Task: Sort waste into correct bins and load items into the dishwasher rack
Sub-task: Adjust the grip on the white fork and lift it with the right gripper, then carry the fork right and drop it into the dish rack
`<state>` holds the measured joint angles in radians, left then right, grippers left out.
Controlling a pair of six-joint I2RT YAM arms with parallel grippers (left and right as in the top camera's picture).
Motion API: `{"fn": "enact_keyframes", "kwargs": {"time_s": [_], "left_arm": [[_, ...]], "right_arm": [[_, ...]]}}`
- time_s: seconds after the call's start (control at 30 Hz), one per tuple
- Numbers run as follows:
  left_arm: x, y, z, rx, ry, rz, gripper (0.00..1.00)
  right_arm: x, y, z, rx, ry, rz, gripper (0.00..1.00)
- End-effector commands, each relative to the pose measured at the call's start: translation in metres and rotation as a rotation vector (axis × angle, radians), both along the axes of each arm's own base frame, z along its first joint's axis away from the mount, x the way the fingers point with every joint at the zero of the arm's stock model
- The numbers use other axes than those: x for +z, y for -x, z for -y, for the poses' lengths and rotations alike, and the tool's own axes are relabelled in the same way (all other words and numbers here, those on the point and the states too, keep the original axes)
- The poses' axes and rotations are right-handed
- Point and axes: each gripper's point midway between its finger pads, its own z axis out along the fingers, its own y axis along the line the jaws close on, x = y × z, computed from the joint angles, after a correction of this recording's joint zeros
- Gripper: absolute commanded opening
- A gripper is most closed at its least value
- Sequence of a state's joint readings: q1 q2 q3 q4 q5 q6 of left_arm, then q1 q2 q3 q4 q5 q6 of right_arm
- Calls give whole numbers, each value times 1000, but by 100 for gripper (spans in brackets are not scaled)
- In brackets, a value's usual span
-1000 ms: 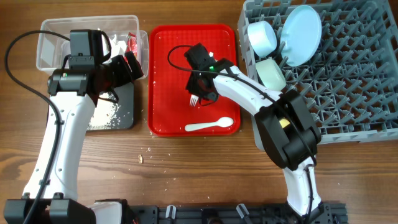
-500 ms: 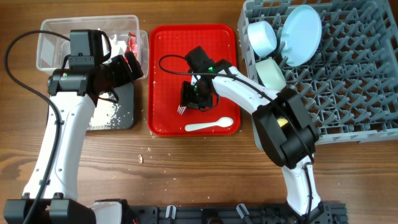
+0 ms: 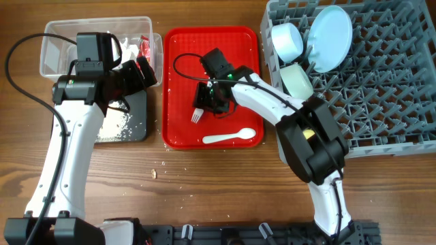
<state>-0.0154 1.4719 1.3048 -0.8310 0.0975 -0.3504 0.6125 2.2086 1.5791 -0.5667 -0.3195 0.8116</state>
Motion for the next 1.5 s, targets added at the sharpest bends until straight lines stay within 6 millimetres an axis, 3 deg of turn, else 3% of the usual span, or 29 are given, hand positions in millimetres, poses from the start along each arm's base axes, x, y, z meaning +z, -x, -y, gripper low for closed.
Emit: {"fn": "enact_keyframes", "kwargs": {"time_s": [0.0,0.17,0.43,0.6,0.77,0.87,0.93,0.97,1.0,1.13,1.27,1.3,1.47], "left_arm": [[2,-2,-3,10,-4,4,100],[2,-2,-3,10,-4,4,100],[2,-2,-3,10,-4,4,100],[2,-2,-3,10,-4,4,100],[2,-2,-3,10,-4,4,100],[2,-2,-3,10,-4,4,100],[2,-2,-3,10,-4,4,100],[2,-2,-3,10,-4,4,100],[2,-2,-3,10,-4,4,100],[2,-2,-3,10,-3,4,100],[2,-2,-3,10,-4,4,100],[2,-2,-3,10,-4,4,100],[2,-2,-3,10,-4,4,100]], "right_arm": [[-30,1,22,-91,205,44,34],[-24,6,13,-52,269,100,34],[-12,20,27,23,360,42,33],[-12,22,26,51,332,19,19],[-6,17,24,98,305,31,18],[7,8,24,120,301,57,18],[30,-5,25,150,294,91,18],[57,-14,29,185,287,133,18],[118,-24,46,216,274,212,18],[174,-29,104,101,326,259,19],[211,-24,185,-18,409,251,18],[218,-21,205,-40,425,245,14],[226,-8,285,-115,484,164,8]]}}
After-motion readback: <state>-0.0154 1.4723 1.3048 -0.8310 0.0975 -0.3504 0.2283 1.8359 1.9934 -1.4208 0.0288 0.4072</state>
